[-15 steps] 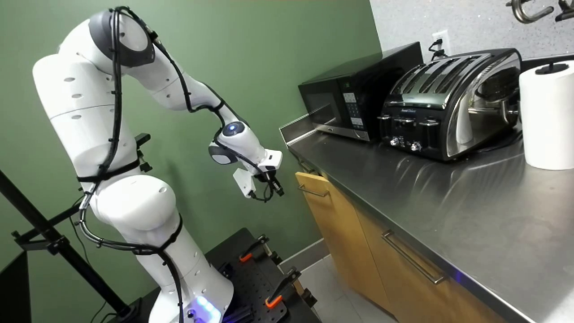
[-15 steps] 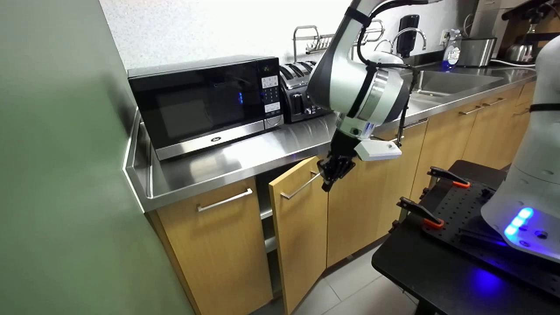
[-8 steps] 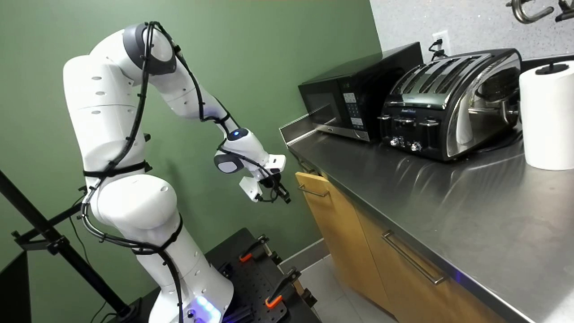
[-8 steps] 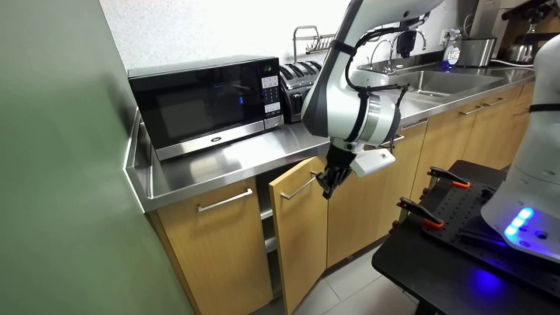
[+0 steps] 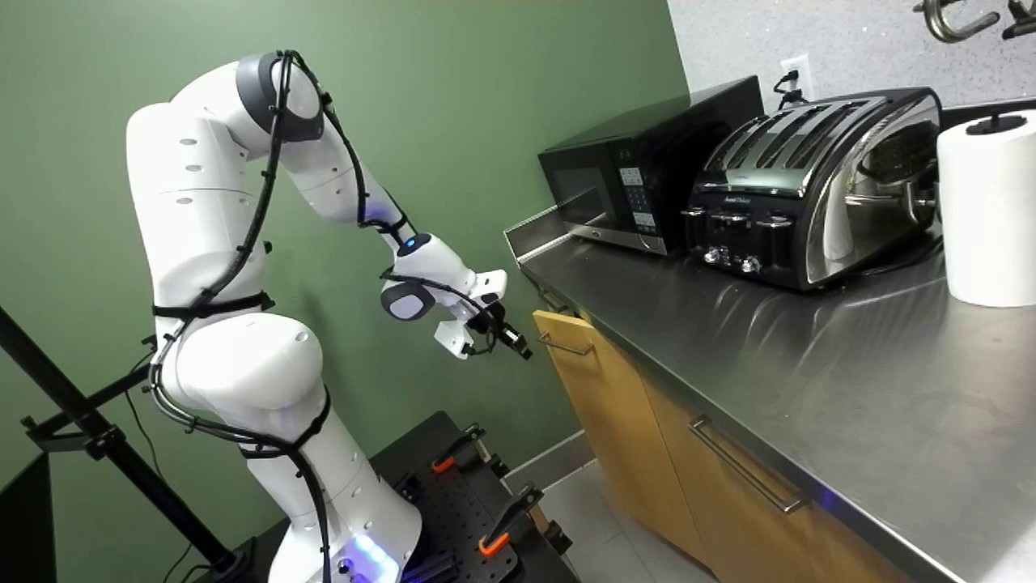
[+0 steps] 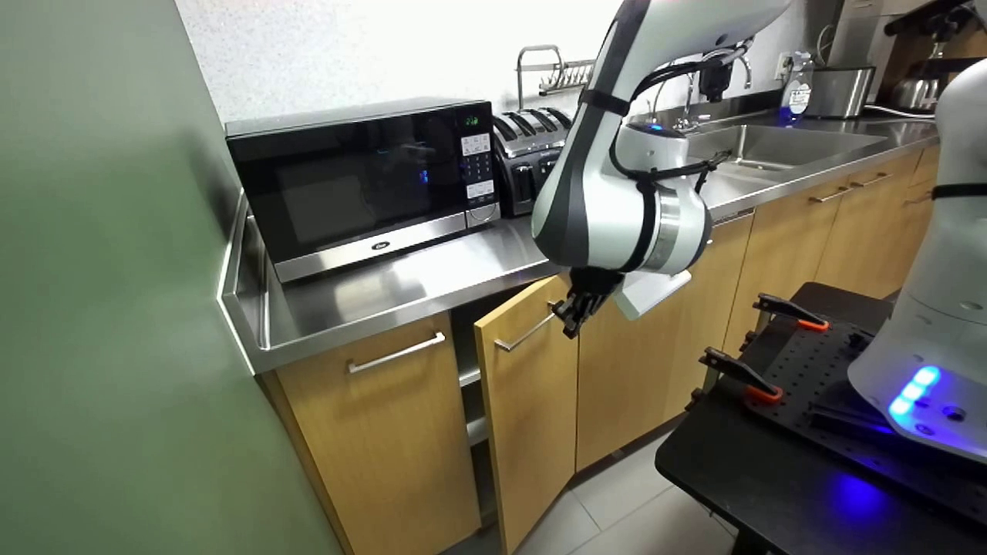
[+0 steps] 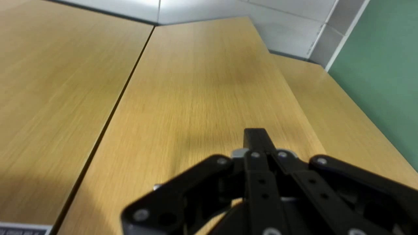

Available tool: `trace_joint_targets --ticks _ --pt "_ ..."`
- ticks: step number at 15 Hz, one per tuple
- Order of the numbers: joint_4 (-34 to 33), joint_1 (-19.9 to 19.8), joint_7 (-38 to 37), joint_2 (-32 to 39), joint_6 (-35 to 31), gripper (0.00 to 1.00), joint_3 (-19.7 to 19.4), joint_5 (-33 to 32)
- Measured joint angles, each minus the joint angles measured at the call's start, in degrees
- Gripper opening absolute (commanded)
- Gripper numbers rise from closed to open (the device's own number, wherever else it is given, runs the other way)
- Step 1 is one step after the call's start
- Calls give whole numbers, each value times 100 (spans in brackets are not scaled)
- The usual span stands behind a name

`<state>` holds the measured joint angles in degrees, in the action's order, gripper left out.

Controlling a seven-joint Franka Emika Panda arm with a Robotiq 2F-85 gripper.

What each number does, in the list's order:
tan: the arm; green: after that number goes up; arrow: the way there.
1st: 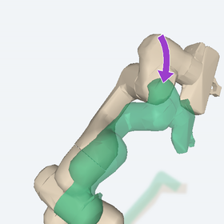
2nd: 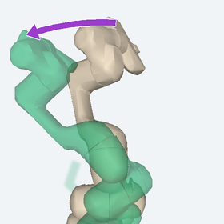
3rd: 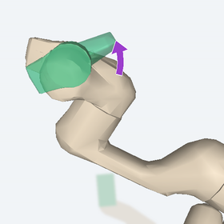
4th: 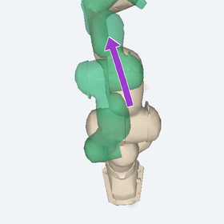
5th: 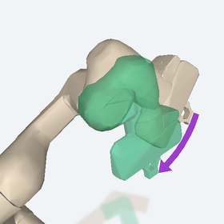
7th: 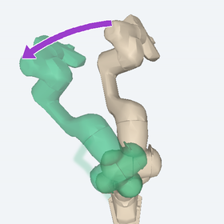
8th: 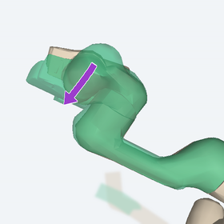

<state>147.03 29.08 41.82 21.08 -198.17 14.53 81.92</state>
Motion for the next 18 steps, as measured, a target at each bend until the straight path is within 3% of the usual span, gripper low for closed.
trace_joint_targets --ticks 1,6,8,13,18 --pt "-47 306 90 24 -82 0 -236 20" --pt "-733 2420 636 261 18 0 -2697 -168" --pt "-1130 3215 513 608 42 0 -3411 -264" --pt "-1379 3619 263 1116 34 0 -3026 -336" --pt "-1406 5218 -46 1394 38 0 -4401 -316"
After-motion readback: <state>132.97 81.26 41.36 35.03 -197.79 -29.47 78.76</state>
